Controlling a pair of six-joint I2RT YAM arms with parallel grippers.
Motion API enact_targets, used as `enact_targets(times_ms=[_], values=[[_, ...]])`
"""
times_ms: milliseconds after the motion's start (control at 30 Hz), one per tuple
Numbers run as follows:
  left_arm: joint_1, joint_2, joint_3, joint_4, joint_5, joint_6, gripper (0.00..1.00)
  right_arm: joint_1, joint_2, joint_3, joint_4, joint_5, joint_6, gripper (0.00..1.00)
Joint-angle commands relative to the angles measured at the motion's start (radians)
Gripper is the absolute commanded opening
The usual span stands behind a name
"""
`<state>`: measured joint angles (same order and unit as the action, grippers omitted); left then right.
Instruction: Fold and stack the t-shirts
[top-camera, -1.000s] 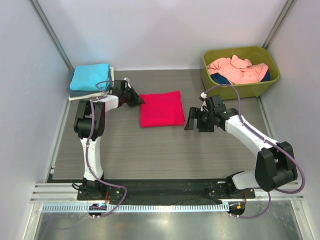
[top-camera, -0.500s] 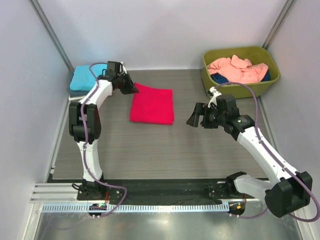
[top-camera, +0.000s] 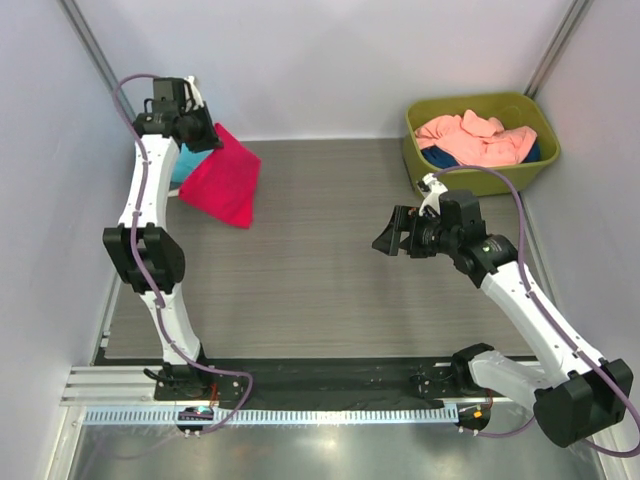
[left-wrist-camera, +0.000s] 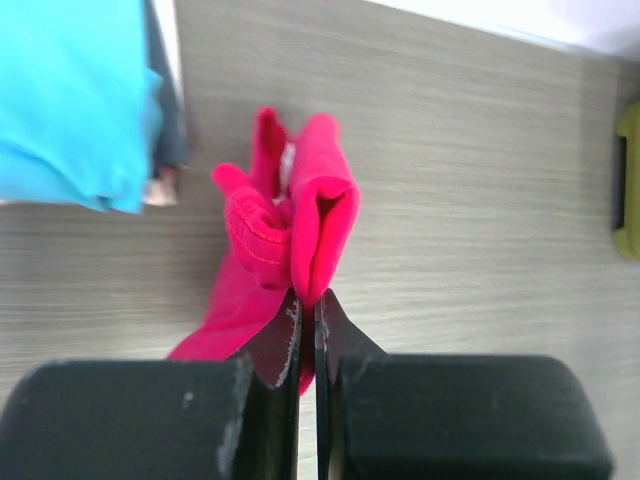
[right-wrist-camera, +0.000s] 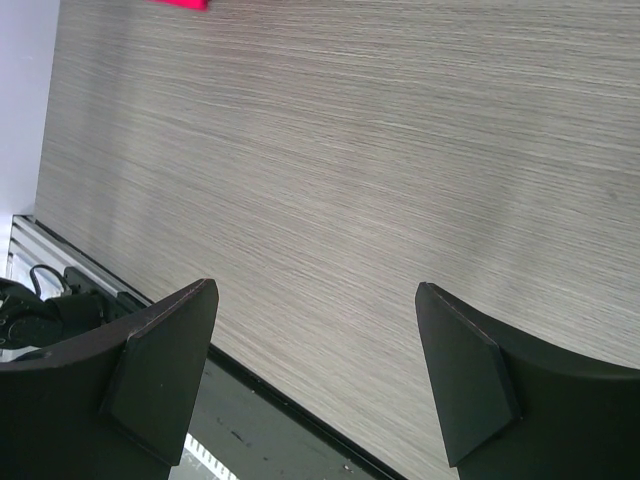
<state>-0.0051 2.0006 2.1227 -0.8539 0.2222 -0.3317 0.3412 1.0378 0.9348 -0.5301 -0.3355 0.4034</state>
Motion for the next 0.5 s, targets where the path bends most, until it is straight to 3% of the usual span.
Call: enact_targets(times_ms=[0, 200, 467], values=[[0.001, -0.045, 0.107, -0.066, -0.034, 0.083, 0.00, 0.002, -0.028, -0.001, 0.042, -0.023, 0.009, 0.86], [0.066, -0.019, 0.218, -0.082, -0.017, 0.103, 0.00, 0.002, -0.033, -0.007, 0.051, -0.033, 0.012, 0.86], [0.097, -0.040, 0.264, 0.019, -0.012, 0.121, 0.00, 0.002, -0.042, -0.027, 0.059, -0.034, 0.012, 0.86]])
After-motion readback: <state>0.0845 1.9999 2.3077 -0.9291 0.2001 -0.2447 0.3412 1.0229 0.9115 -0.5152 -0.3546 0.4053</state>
